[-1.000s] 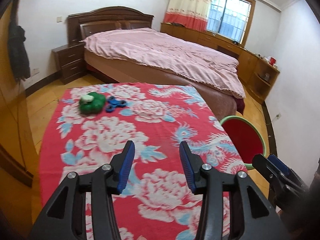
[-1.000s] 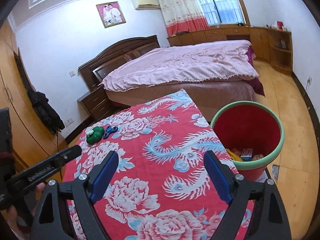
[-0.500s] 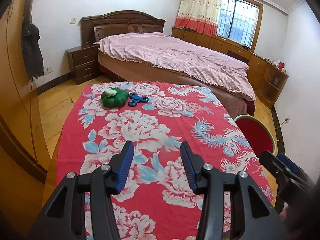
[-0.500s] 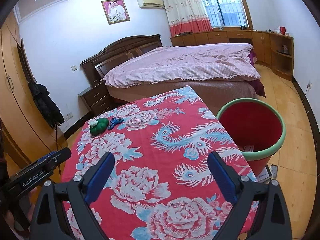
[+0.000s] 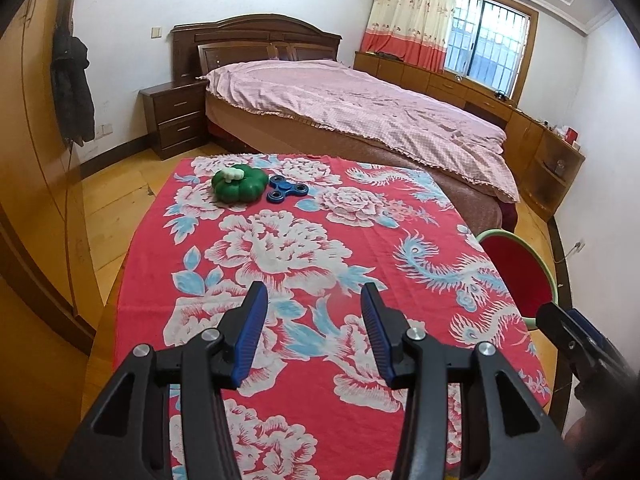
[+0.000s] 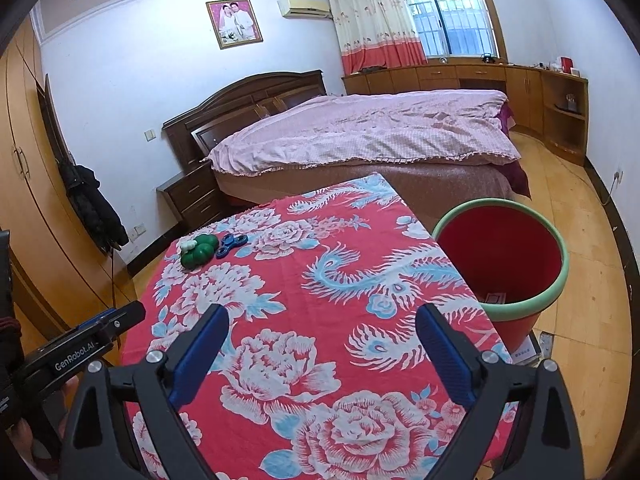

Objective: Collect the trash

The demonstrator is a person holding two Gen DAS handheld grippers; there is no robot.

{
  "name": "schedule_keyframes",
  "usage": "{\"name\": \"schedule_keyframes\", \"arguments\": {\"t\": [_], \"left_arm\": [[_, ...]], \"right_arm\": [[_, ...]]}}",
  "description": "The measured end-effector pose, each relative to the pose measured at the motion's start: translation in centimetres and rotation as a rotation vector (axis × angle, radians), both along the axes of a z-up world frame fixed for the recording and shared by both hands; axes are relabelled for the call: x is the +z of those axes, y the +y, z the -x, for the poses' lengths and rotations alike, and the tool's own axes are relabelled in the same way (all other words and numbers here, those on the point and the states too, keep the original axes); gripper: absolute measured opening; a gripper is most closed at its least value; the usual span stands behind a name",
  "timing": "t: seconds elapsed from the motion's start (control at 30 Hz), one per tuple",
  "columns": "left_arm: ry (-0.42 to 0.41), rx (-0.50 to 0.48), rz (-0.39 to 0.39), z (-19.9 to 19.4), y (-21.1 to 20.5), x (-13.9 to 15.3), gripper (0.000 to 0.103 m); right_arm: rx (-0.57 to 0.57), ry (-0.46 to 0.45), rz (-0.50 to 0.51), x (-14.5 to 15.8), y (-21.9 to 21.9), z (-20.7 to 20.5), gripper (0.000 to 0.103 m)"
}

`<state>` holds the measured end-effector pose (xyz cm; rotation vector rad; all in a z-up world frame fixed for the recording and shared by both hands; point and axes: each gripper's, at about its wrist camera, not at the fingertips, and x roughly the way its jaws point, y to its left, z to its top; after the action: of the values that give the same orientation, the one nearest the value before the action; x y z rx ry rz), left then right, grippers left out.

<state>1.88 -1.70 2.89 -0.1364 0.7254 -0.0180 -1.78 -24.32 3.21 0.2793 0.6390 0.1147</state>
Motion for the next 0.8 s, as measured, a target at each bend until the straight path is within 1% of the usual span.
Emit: {"name": "schedule_keyframes", "arguments": {"t": [0.8], "left_arm": [[0.005,-0.005,-0.015,-0.27,-0.21,-0.33,0.049]], "right_arm": [[-0.003,0.014,-0.007,-0.33,-0.3,0.15,0.096]]}}
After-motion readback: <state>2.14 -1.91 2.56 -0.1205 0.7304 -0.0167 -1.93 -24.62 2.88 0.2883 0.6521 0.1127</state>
